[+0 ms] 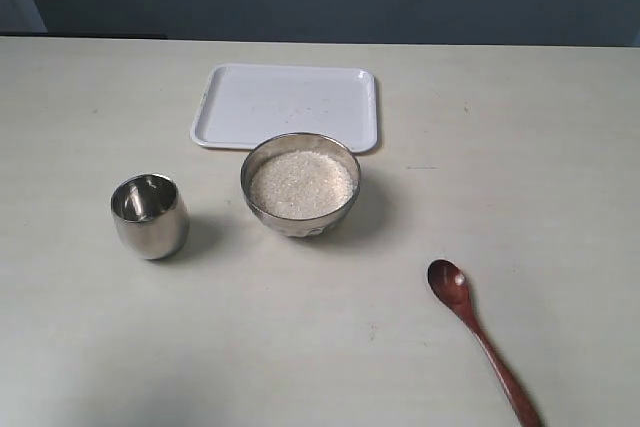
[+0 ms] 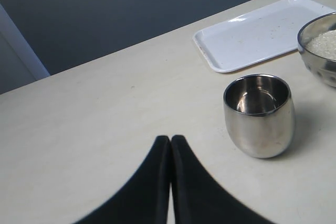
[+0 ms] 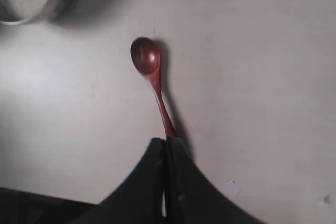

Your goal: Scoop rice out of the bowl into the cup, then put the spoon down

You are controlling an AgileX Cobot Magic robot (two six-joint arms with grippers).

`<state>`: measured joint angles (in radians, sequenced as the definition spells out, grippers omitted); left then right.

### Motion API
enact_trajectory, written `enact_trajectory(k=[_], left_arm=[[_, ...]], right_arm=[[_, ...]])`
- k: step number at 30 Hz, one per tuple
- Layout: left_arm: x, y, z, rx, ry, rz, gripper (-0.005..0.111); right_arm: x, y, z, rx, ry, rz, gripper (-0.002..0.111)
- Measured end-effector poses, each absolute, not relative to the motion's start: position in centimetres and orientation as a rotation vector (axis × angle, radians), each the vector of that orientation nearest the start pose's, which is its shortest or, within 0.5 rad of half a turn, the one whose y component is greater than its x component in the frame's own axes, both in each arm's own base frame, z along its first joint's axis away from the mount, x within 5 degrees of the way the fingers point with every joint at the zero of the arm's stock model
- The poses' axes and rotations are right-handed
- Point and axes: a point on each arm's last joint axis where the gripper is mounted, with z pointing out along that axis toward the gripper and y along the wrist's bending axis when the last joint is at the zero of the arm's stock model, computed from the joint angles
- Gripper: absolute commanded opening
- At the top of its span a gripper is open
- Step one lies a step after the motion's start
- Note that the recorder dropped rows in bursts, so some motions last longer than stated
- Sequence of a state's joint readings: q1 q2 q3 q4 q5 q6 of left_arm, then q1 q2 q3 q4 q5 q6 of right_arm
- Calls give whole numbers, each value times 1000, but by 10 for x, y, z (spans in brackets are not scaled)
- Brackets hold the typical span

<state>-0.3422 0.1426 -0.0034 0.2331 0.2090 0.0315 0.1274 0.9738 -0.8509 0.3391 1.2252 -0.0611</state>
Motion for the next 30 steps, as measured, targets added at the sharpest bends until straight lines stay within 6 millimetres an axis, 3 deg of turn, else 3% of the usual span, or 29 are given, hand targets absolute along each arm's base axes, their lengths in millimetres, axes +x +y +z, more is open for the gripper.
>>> enact_trajectory(k=[3,6,9,13,20,30], left_arm=[[63,-18,187,509,1754,-14,0],[63,-18,187,509,1754,-14,0],[63,-18,187,509,1754,-14,0],[63,-18,187,509,1754,-14,0],[63,-18,187,509,1754,-14,0],[63,-18,187,509,1754,-14,0]], right_arm=[[167,61,287,-279,2935,488,-1],[179,74,265,-457,3045,371,-1],[184,84,249,-604,3104,203,-1],[184,100,235,-688,3161,160,4],[184,115,201,-721,3206,178,45],[189,120,148,-694,3376,134,48]])
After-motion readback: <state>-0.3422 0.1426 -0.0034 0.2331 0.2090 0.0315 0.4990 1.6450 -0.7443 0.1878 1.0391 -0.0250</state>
